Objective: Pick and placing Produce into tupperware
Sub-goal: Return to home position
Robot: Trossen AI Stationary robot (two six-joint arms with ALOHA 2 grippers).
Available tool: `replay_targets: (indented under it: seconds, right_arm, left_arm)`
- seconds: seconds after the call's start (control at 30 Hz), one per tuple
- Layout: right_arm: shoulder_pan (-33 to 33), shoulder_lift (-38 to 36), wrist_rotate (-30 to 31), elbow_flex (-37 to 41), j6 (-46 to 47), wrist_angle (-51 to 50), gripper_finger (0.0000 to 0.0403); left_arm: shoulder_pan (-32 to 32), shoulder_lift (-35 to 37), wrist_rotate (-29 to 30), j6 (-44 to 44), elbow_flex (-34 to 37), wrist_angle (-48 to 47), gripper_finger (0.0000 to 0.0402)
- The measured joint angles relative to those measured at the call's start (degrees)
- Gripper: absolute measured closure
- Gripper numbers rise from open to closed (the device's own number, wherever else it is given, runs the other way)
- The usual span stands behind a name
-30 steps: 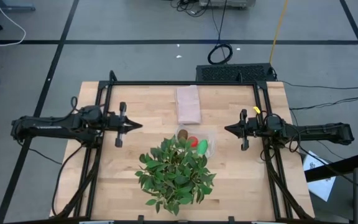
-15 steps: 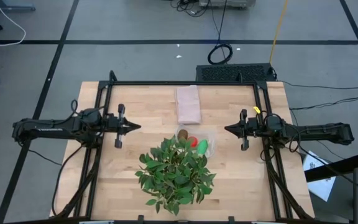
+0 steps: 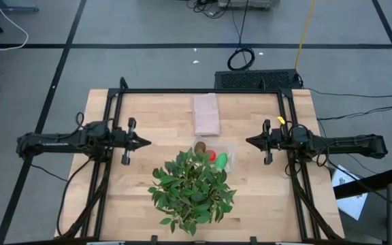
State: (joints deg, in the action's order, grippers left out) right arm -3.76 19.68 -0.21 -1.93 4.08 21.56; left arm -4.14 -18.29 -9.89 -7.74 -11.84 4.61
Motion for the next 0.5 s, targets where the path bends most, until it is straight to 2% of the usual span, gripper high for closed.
replay_targets:
  seconds: [0.5]
  right_arm:
    - [0.01,0.00,-1.47,0.00,0.80,0.06,0.0403]
  left_arm:
    - [0.00,1.56,-0.58,0.80,0.64,-2.90,0.0401]
